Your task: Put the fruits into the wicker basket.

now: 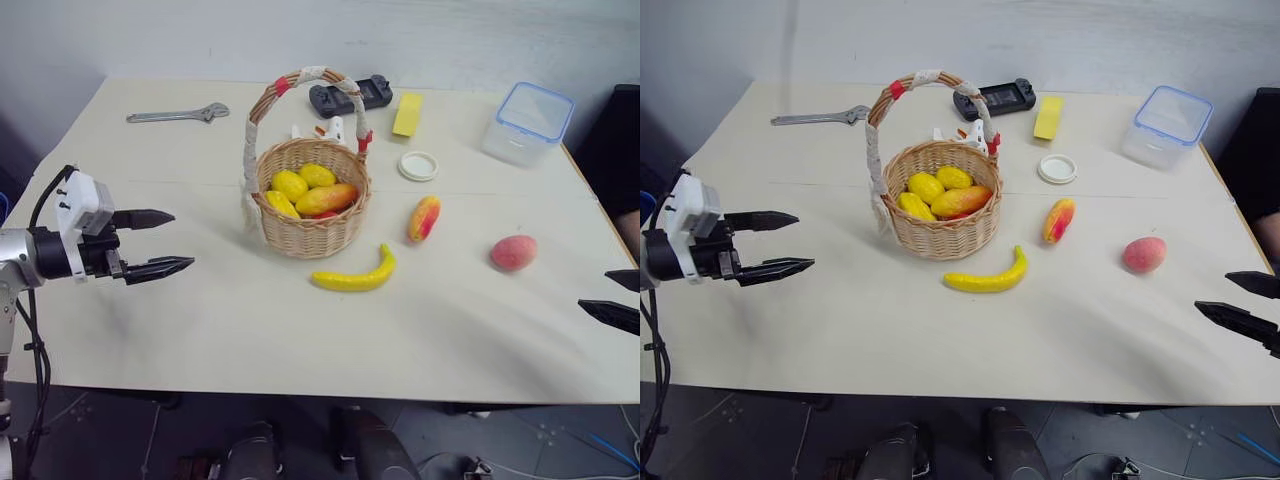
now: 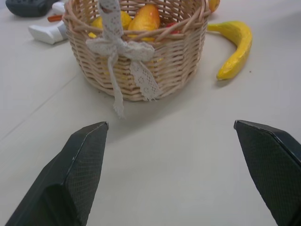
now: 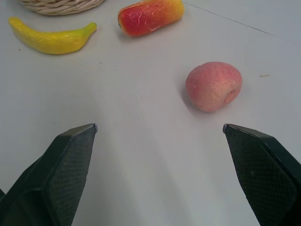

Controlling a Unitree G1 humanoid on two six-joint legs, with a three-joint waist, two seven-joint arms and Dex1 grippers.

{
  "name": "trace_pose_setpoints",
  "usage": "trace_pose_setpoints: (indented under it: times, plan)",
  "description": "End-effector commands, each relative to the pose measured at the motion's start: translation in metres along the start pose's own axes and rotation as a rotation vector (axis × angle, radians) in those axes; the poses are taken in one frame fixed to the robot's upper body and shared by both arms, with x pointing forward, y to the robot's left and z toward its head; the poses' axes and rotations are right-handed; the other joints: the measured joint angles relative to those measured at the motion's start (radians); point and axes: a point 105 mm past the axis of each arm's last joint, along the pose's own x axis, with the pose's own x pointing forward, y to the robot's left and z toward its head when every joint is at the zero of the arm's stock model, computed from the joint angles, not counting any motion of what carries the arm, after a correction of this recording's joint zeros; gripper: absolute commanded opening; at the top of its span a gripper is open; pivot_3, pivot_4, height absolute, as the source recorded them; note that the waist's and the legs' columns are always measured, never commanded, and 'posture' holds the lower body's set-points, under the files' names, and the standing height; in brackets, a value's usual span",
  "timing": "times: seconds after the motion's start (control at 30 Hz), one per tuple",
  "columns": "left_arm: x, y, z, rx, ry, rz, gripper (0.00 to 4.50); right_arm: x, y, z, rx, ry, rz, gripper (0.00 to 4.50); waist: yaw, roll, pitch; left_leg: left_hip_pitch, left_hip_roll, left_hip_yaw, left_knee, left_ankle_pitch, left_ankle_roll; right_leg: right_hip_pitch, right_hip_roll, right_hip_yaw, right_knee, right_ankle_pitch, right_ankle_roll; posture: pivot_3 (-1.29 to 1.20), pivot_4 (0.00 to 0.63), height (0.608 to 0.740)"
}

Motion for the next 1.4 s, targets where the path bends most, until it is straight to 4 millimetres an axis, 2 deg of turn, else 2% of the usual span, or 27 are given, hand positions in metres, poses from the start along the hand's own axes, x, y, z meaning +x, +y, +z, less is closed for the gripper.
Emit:
trace_pose_setpoints:
  times: [0.03,0.23,0.4,0.83,1.03,1.13,1.27,1.33,1.4]
  plan:
    - [0.001,-0.002,0.004,0.034,-0.011,-0.023,4.5,-0.006,-0.001,0.01,-0.027,-0.033,-0.017,4.45,-0.001,0.0,0.0,0.0,0.0,0.0,0.0,0.0,0.0,0.0,0.0,0.0,0.0,0.0,0.0,0.0,0.15,0.74]
    - [0.003,0.0,-0.002,0.041,-0.008,0.006,4.5,-0.008,-0.006,0.014,-0.043,-0.045,-0.041,4.45,-0.001,0.0,0.0,0.0,0.0,0.0,0.0,0.0,0.0,0.0,0.0,0.0,0.001,0.0,0.0,0.0,0.15,0.74]
    - [0.006,-0.003,-0.002,0.044,-0.017,0.008,4.5,-0.007,-0.012,0.009,-0.065,-0.028,-0.081,4.45,0.0,0.0,0.0,0.0,0.0,0.0,0.001,0.0,0.0,0.0,0.0,0.0,0.002,0.0,0.0,0.0,0.15,0.74]
    - [0.009,-0.001,0.003,0.047,-0.033,-0.006,4.5,-0.008,-0.008,0.007,-0.058,-0.035,-0.085,4.45,-0.001,0.0,0.0,0.001,0.0,0.0,0.001,0.001,0.0,0.0,0.0,0.0,0.003,0.0,0.0,0.0,0.15,0.74]
    - [0.013,0.001,0.007,0.049,-0.04,-0.013,4.5,-0.008,-0.009,0.014,-0.078,-0.053,-0.096,4.45,0.0,0.0,0.0,0.001,0.0,0.0,0.002,0.001,0.0,0.0,0.0,0.0,0.003,0.0,0.0,0.0,0.15,0.74]
    - [0.019,-0.007,0.014,0.04,-0.06,-0.068,4.5,0.005,0.005,0.03,-0.106,-0.076,-0.021,4.45,-0.003,0.0,0.0,0.001,0.0,0.0,0.002,0.001,-0.001,0.0,0.0,0.0,0.004,0.0,0.0,0.0,0.15,0.74]
    - [0.031,-0.036,0.029,0.067,-0.067,-0.261,4.5,0.046,0.059,0.064,-0.202,-0.108,0.268,4.45,-0.015,0.0,0.0,0.001,0.0,0.001,0.003,0.002,-0.002,0.0,0.001,0.001,0.007,0.0,0.001,0.0,0.15,0.74]
    - [0.035,-0.048,0.033,0.096,-0.06,-0.327,4.5,0.063,0.077,0.071,-0.246,-0.107,0.361,4.45,-0.021,0.0,0.0,0.002,0.0,0.0,0.003,0.003,-0.003,0.0,0.001,0.0,0.009,0.0,0.001,0.0,0.15,0.74]
    - [0.04,-0.061,0.039,0.142,-0.053,-0.401,4.5,0.089,0.1,0.074,-0.338,-0.089,0.468,4.45,-0.024,0.0,0.0,0.002,0.0,-0.001,0.003,0.003,-0.003,0.0,0.001,0.0,0.01,0.0,0.0,0.0,0.15,0.74]
